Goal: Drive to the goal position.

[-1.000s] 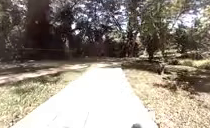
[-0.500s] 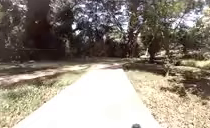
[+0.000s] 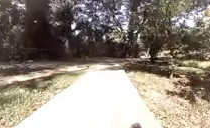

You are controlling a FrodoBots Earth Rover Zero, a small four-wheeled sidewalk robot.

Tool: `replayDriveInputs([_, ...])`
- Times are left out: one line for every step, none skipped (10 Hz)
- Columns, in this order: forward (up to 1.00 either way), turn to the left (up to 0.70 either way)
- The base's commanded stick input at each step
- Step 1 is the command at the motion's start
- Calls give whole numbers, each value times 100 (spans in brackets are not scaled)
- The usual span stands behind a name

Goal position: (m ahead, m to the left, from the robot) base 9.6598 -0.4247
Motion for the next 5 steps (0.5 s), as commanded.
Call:
replayDriveInputs([50,0])
replayDriveInputs([50,0])
replayDriveInputs([50,0])
replayDriveInputs([50,0])
replayDriveInputs([50,0])
